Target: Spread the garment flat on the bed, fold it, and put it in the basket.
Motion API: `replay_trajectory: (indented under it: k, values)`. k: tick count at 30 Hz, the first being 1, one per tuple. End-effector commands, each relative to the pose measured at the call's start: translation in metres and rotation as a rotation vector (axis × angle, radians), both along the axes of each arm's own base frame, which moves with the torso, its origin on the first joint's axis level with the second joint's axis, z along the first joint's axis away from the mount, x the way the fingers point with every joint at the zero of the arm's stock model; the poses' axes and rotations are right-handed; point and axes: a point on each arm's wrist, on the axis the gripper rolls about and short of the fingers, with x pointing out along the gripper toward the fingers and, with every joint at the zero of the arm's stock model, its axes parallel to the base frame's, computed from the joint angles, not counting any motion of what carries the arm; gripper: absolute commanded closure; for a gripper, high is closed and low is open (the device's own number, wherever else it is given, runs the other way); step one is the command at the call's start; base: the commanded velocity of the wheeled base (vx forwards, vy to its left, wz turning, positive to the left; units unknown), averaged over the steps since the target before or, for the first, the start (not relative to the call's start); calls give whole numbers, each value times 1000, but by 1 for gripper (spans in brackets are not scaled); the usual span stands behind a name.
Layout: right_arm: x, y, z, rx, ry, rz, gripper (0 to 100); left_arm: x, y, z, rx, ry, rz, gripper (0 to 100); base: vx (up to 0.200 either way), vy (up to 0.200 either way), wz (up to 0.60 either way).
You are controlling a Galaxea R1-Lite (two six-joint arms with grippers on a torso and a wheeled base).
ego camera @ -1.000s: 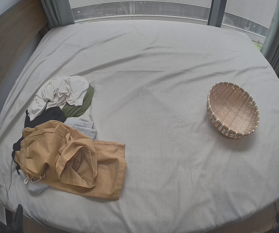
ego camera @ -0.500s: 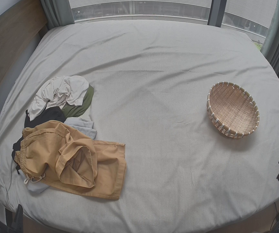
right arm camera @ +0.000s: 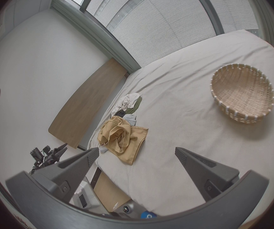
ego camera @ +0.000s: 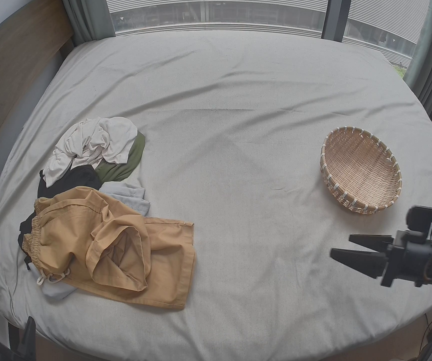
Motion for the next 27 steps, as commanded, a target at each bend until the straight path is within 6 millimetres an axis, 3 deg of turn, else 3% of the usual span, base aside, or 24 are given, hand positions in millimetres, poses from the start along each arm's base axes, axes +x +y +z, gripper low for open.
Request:
replay_trajectory:
  k: [1,13,20,27]
  values:
    - [49,57,-50,-72,130,94,0,0,0,-5,-1,4,1,0,0,0,0]
    - [74,112,-81,-65,221,157,0,0,0,-5,-1,2,1,0,0,0,0]
    - [93,134,-93,-14,259,144,0,0,0,-5,-1,2,1,0,0,0,0]
    - [97,158,-118,-37,286,181,0,0,0,-5,-2,2,-1,0,0,0,0]
